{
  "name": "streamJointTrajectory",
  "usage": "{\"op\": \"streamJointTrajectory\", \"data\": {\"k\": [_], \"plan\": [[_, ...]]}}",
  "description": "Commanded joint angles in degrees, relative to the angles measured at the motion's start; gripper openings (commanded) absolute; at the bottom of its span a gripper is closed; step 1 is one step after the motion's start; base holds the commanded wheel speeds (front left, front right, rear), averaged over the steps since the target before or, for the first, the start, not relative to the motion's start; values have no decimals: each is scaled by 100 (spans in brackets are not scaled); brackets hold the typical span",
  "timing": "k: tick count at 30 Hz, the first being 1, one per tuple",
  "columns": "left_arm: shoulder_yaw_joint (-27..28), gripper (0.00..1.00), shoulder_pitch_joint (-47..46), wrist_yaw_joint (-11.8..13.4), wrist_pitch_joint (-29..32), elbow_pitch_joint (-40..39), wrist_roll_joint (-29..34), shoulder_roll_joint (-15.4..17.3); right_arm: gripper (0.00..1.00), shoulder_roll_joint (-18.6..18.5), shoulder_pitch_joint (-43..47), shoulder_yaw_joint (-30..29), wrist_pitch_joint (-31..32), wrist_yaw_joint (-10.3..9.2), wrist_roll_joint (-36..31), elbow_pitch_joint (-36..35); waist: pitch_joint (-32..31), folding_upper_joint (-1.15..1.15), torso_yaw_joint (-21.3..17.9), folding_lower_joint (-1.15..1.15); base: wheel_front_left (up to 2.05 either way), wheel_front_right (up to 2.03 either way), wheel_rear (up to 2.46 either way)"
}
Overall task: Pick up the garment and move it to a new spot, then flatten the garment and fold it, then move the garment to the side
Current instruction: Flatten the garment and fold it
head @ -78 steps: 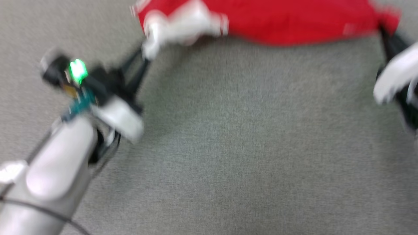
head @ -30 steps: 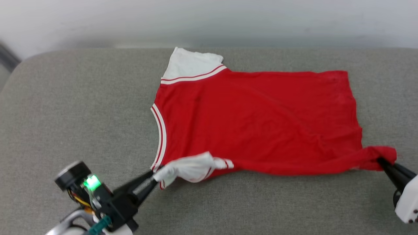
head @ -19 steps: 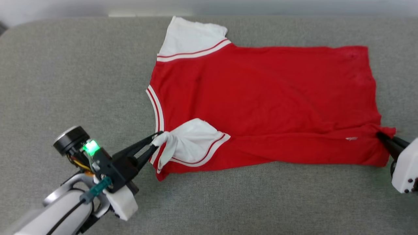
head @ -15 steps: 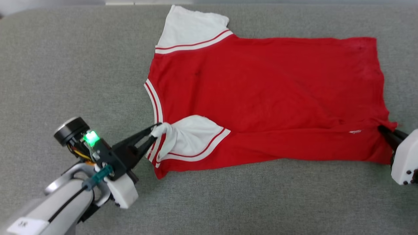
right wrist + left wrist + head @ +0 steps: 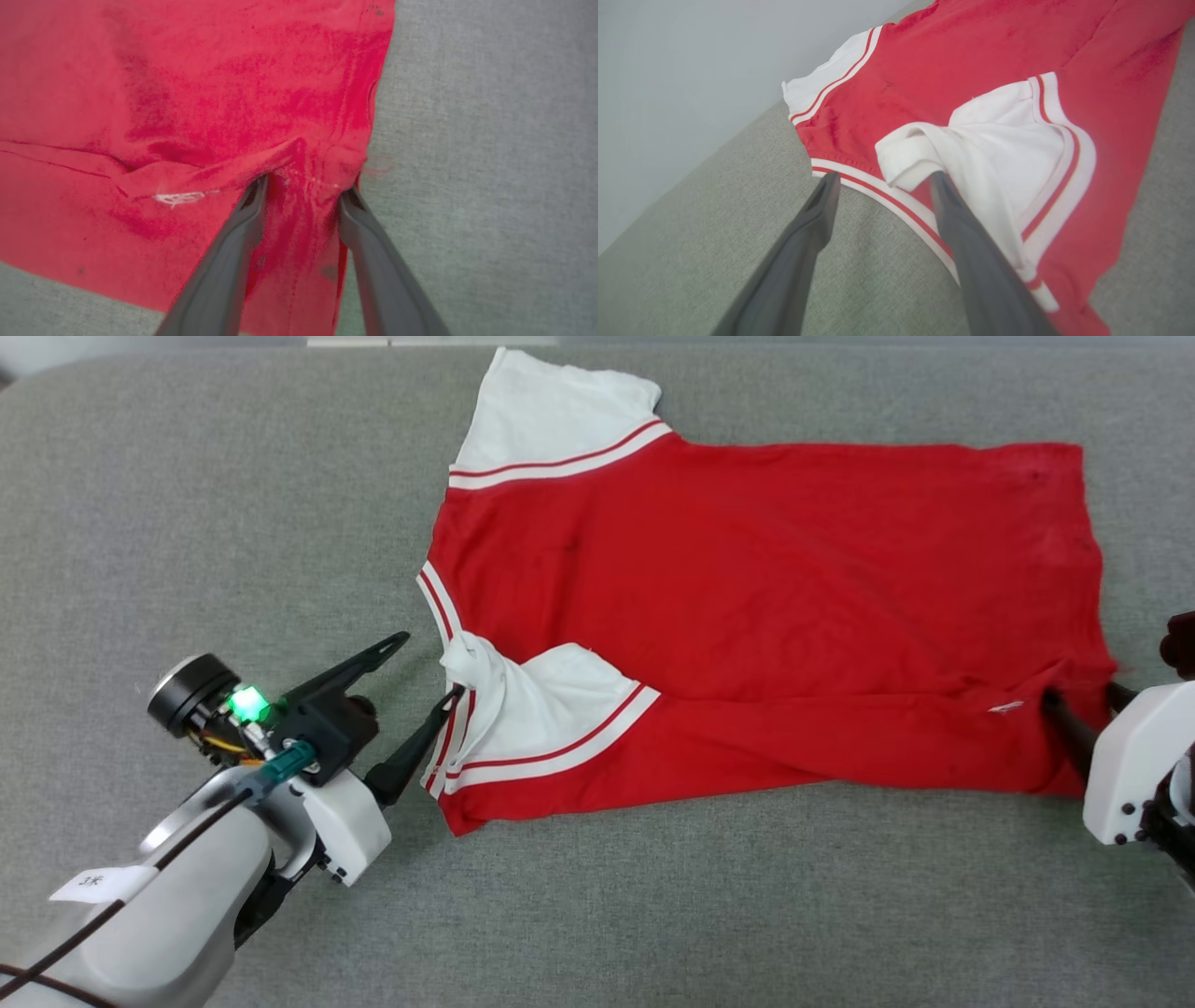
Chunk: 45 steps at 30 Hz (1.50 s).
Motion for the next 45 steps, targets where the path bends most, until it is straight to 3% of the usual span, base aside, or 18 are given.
{"op": "streamJointTrajectory", "data": {"k": [1, 9, 10, 11, 15, 22, 30, 38, 45], "plan": [[68, 100, 121, 82, -45, 78, -68, -50, 100, 71, -26, 13, 2, -2, -32, 18, -102, 0, -25, -1, 0, 0, 0], [842, 100, 927, 825, -73, 35, -974, -102, 100, 146, 215, 66, -55, -2, -216, -93, -665, 0, -98, -1, 0, 0, 0], [1068, 100, 1204, 1083, -74, -157, -1258, -122, 100, 187, 329, 1, 2, -2, -246, -155, -815, 0, -100, -1, 0, 0, 0], [1068, 100, 1204, 1083, -74, -157, -1258, -122, 100, 187, 329, 1, 2, -2, -246, -155, -815, 0, -100, -1, 0, 0, 0], [1343, 100, 1847, 1491, 166, -724, -1871, -225, 100, 318, 632, -258, 168, -2, -417, -387, -1056, 0, -84, -1, 0, 0, 0], [1318, 100, 2667, 2080, 774, -1794, -2325, -227, 100, 742, 1183, -674, 456, -2, -658, -989, -1218, 0, -100, -1, 0, 0, 0], [1054, 100, 2959, 2328, 1227, -2170, -2429, -311, 100, 1281, 1580, -956, 524, -2, -825, -1630, -1095, 0, -243, -1, 0, 0, 0], [1106, 100, 2572, 2397, 1301, -1735, -2514, -575, 100, 1308, 1696, -987, 555, -2, -891, -2031, -674, 0, -458, -1, 0, 0, 0], [926, 100, 2479, 2356, 1814, -1121, -2603, -500, 100, 1306, 1594, -995, 514, -2, -906, -2180, -430, 0, -578, -1, 0, 0, 0]]}}
